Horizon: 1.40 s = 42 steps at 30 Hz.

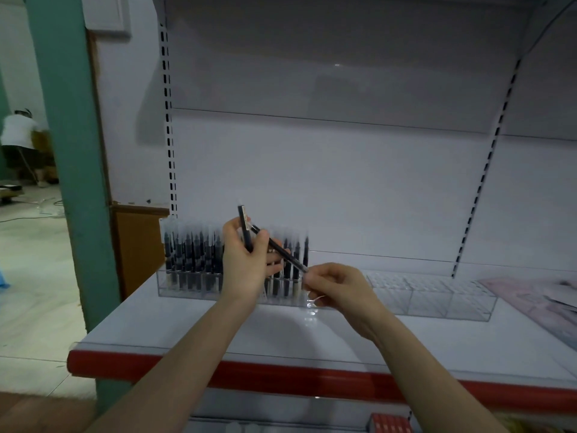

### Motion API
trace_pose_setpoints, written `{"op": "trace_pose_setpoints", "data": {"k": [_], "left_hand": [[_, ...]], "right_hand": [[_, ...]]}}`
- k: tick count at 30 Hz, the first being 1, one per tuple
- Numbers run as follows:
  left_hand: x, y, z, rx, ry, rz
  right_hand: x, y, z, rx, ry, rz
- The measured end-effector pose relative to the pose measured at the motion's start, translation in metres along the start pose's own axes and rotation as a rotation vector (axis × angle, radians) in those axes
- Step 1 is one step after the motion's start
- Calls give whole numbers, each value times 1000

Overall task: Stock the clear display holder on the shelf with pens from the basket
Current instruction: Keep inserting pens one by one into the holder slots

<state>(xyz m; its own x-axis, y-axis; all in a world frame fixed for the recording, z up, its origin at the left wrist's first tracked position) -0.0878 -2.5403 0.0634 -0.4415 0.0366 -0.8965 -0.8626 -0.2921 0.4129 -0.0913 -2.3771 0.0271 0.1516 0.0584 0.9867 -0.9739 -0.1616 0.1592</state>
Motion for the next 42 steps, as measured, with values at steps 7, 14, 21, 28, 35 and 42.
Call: {"op": "trace_pose_setpoints", "data": {"k": [7,14,21,28,35,42], "left_hand": [[2,-6,5,91,87,-73],[-1,-5,5,170,157,-87],[-4,-4,1,174,176,-59],[3,-5,-5,205,132,-62],[8,-6,-13,209,98,-59],[11,-5,-16,198,90,-64]], "right_hand": [[0,11,-16,-102,796,83],[42,21,-58,-428,344,-232],[69,45,-33,-391,-256,-385],[62,63,-18,-343,-360,-393],[44,71,-12,-291,-459,-321],[35,70,-10,-287,-556,-315]]}}
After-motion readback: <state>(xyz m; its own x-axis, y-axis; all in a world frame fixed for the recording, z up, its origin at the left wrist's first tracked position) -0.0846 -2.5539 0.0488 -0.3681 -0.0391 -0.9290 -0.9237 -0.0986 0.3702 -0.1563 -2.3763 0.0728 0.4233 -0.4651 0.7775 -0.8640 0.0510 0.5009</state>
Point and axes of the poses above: each hand's wrist, its own y-axis towards the middle knuckle, its own z-axis out of the palm, x = y × z, the point moved 8 cm from there along y, towards the middle knuckle, and after that the axes turned 7 degrees about y, right-handed, at the moved point
